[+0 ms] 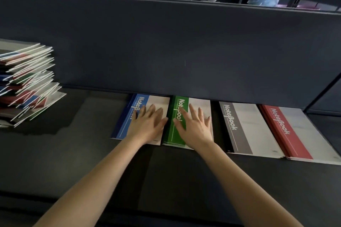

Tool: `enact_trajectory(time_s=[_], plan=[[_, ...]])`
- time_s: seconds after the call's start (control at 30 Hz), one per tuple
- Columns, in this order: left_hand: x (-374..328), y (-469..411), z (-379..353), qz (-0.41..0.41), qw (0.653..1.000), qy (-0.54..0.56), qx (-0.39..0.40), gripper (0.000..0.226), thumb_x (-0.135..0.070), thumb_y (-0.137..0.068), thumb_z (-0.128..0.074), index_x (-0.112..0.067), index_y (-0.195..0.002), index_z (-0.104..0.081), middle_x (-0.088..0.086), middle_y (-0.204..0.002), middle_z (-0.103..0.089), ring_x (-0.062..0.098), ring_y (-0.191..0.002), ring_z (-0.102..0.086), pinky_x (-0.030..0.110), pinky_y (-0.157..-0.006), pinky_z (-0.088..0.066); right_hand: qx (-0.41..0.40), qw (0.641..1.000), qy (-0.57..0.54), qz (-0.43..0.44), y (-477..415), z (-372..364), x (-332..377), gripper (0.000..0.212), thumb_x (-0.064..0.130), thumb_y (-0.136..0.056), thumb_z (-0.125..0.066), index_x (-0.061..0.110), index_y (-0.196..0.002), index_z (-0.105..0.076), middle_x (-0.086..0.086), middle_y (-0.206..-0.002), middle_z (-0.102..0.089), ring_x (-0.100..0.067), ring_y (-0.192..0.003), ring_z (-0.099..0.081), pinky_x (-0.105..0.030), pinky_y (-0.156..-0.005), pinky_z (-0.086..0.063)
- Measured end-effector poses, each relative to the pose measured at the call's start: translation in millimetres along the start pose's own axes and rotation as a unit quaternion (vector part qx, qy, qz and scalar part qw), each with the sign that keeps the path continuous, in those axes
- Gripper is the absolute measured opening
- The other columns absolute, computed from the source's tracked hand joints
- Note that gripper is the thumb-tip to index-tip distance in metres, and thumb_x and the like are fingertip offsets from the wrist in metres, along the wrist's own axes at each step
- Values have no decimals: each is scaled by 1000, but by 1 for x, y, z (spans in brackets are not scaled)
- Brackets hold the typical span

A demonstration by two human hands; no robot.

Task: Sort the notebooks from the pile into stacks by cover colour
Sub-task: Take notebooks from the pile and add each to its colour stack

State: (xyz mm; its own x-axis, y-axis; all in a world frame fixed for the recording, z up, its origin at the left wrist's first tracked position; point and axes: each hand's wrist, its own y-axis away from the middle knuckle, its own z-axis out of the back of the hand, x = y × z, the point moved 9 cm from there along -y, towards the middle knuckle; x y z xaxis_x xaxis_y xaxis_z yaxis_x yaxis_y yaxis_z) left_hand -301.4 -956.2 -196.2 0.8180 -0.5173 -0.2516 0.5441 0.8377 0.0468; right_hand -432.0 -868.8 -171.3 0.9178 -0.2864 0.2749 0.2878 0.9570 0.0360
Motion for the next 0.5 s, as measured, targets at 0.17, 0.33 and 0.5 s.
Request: enact_trajectory(time_s=[0.17,0.33,0.5], plan=[[3,-1,-2,6,1000,6,5,69,-67,-88,-4,-40,-151,-13,-8,-161,0,22,-148,8,46,-119,6,6,999,36,-8,-8,-14,-7,70,72,-90,-11,38,-151,-9,2,-161,2,-26,-146,11,-52,-117,7],[3,-1,2,-14,999,-22,-38,58,-58,-97,-27,-35,-150,-22,-4,-161,-10,26,-148,-2,47,-119,-2,15,999,45,-7,-9,-15,-7,69,69,-91,-15,38,-151,-5,1,-160,6,-28,-146,13,-53,-117,7],[0,0,9,-16,997,-4,-70,53,-50,-98,-36,-31,-148,-30,-4,-159,-20,26,-147,-9,45,-118,-6,15,999,42,-2,-10,-15,-6,67,68,-92,-15,37,-152,-4,1,-160,8,-27,-146,14,-52,-115,9]])
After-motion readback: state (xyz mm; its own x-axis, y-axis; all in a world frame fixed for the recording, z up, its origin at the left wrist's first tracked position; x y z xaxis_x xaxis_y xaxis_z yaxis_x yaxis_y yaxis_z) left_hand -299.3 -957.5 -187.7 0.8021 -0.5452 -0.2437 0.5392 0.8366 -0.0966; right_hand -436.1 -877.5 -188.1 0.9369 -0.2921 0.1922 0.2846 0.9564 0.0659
